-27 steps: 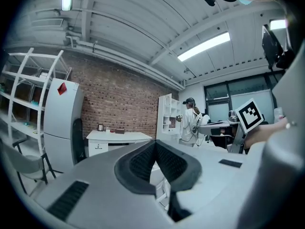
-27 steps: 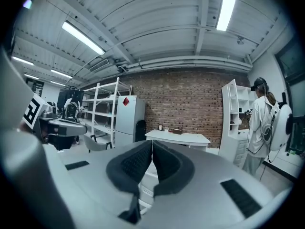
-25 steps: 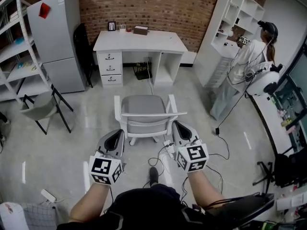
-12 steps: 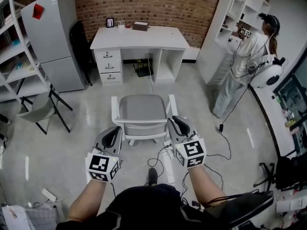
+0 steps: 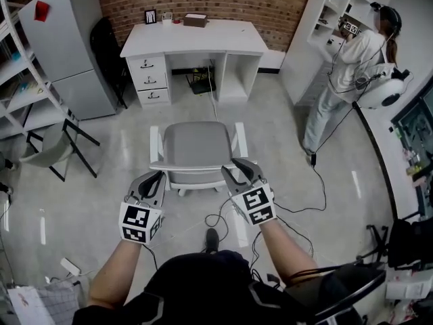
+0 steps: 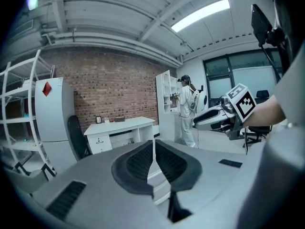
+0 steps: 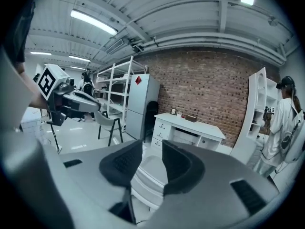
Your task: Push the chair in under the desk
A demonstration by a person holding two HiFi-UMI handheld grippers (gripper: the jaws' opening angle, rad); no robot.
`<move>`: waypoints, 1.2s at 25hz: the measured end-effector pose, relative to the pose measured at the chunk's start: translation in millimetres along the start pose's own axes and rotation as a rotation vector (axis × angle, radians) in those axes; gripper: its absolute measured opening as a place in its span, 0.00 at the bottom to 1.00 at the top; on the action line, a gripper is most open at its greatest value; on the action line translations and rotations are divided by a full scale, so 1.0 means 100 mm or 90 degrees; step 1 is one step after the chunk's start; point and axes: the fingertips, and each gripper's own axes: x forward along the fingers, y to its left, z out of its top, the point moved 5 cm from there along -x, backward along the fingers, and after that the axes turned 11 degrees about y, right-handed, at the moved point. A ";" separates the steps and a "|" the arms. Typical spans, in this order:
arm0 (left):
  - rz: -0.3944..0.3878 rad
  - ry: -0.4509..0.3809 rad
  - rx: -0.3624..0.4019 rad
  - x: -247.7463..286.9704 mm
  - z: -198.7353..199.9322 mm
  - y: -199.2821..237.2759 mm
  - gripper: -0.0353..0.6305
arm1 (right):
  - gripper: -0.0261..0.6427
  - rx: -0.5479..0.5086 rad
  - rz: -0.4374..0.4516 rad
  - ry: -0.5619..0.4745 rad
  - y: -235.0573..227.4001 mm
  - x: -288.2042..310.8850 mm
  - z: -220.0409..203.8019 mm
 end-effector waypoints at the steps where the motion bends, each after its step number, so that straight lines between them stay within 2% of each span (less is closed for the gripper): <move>1: 0.000 0.003 -0.008 0.05 0.00 0.00 0.07 | 0.24 -0.002 0.007 0.004 -0.03 0.04 -0.03; 4: 0.003 0.019 -0.009 0.20 -0.02 0.01 0.07 | 0.24 -0.008 0.024 0.014 -0.11 0.17 -0.10; 7: 0.008 0.042 0.014 0.35 -0.06 0.01 0.07 | 0.27 -0.025 0.041 0.030 -0.15 0.30 -0.16; 9: 0.010 0.065 0.046 0.46 -0.08 0.01 0.09 | 0.29 -0.047 0.057 0.043 -0.15 0.38 -0.21; 11: 0.006 0.089 0.075 0.58 -0.11 -0.03 0.25 | 0.31 -0.081 0.075 0.061 -0.15 0.47 -0.30; 12: 0.007 0.099 0.087 0.64 -0.13 -0.05 0.27 | 0.32 -0.102 0.085 0.072 -0.15 0.51 -0.36; 17: 0.013 0.177 0.168 0.95 -0.34 -0.18 0.30 | 0.39 -0.220 0.132 0.127 -0.13 0.75 -0.65; 20: 0.006 0.227 0.199 1.09 -0.47 -0.26 0.34 | 0.42 -0.268 0.160 0.152 -0.11 0.87 -0.79; 30: -0.011 0.363 0.367 1.45 -0.81 -0.31 0.37 | 0.43 -0.402 0.169 0.214 -0.02 1.22 -1.07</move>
